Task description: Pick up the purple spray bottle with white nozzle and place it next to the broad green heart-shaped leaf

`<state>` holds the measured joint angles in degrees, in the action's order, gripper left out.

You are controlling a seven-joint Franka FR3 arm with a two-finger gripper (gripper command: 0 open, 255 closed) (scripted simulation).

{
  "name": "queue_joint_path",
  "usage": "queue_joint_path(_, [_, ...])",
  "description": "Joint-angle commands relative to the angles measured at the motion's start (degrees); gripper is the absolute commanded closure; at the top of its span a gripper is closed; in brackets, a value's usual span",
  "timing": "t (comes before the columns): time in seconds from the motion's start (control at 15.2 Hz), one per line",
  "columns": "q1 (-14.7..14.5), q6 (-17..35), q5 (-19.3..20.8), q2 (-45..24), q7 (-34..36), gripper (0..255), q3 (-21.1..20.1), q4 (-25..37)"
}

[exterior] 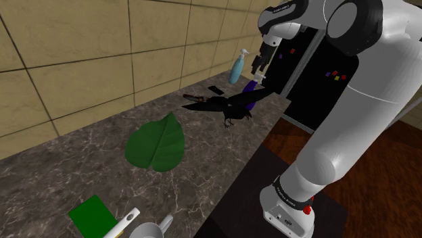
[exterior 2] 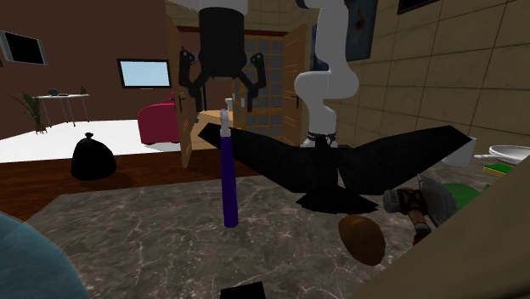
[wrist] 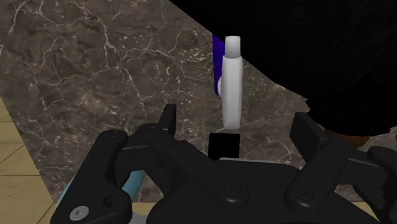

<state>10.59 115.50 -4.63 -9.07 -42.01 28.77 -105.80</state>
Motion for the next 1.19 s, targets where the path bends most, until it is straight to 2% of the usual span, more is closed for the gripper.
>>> queue_joint_path(0.0, [0.1, 1.4, -0.4, -0.8, -0.3, 0, -0.1, -0.7])
queue_joint_path(0.26, [0.3, 3.9, -1.1, -1.8, -0.8, 0, -0.2, -2.3])
queue_joint_path(0.73, [0.3, 3.9, -1.1, -1.8, -0.8, 0, -0.2, -2.3])
queue_joint_path(0.79, [0.3, 3.9, -1.1, -1.8, -0.8, 255, -0.2, -2.3])
queue_joint_path(1.12, [0.3, 3.9, -1.1, -1.8, -0.8, 255, -0.2, -2.3])
